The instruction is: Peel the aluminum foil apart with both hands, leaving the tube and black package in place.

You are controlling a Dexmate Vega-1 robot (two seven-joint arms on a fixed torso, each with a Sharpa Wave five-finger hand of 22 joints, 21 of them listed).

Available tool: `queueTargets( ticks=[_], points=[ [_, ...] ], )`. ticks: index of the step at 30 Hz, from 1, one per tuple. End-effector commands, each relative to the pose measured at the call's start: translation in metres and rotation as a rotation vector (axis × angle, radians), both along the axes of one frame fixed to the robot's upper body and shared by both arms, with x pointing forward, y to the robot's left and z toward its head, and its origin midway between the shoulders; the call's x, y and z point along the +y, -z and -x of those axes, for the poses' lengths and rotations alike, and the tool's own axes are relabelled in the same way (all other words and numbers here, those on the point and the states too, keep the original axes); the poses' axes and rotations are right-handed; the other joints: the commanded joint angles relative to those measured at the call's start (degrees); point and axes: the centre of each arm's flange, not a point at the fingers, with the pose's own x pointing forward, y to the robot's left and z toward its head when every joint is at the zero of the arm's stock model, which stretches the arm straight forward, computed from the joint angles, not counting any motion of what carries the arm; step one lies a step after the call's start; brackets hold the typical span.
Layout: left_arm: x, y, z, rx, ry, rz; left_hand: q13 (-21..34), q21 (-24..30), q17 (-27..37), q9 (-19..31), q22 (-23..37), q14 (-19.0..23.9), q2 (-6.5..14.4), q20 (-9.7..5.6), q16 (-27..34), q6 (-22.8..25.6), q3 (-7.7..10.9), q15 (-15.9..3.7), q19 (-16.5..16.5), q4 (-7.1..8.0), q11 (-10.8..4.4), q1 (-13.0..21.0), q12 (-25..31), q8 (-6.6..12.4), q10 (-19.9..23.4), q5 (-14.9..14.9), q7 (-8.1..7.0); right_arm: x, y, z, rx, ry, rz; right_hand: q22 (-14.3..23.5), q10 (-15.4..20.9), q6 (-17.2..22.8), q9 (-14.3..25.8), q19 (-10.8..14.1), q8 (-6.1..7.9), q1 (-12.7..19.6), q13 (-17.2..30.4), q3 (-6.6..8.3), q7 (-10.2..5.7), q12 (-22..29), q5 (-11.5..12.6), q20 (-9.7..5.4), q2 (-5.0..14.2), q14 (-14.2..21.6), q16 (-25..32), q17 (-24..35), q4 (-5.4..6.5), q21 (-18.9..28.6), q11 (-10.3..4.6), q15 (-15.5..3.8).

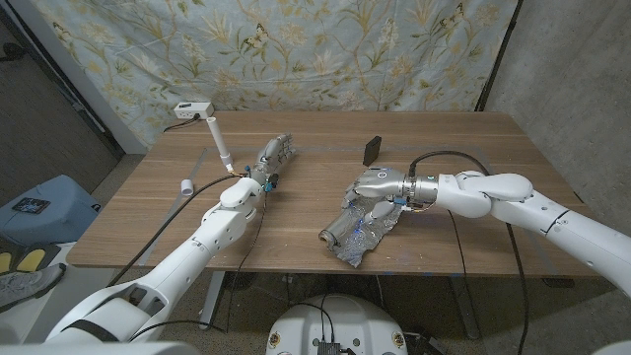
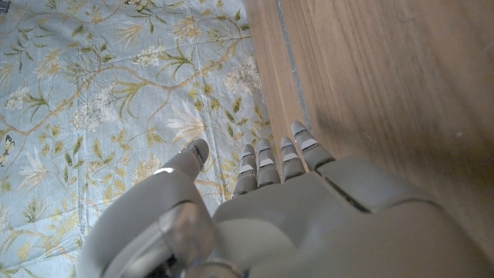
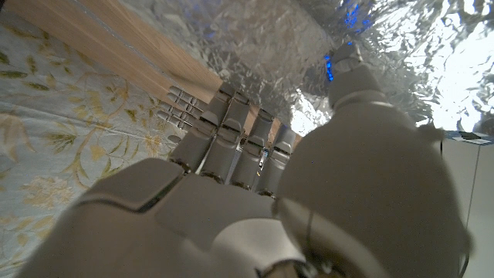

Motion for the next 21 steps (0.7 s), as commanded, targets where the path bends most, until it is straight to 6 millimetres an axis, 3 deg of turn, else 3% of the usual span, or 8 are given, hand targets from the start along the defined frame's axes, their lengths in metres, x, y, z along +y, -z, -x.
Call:
queueTargets(
  ticks=[1,21],
  points=[
    [0.002,0.0,-0.004,0.002,0.002,0.006,0.13,-0.06,0.26,0.11,0.05,0.5,-0.08,0.05,0.33,0.63,0.31,0.09,0.67,0.0,0.06,0.37,0.34,0.24,0.42,0.36,-0.03,0.002,-0.015,0.011,-0.002,-0.008,-0.044,0.06,3.73,1.41,0.16,-0.17,-0.12,7.37,0.32,-0.19,-0.96,0.43,0.05,-5.93,7.96,0.28,-0.52,0.25,0.15,0.16,-3.48,-7.81],
    [-0.004,-0.007,-0.009,-0.004,0.016,-0.017,0.15,-0.12,0.27,0.12,0.07,0.55,-0.05,0.09,0.3,0.75,0.33,0.17,0.76,-0.02,0.01,0.41,0.33,0.25,0.46,0.37,0.08,-0.006,-0.03,0.021,0.006,-0.026,-0.147,0.0,3.81,1.41,0.2,-0.4,-0.18,7.79,0.26,-0.8,-0.88,0.28,-0.02,-5.82,8.39,0.34,-1.34,0.97,0.23,0.04,-3.32,-7.82]
  ],
)
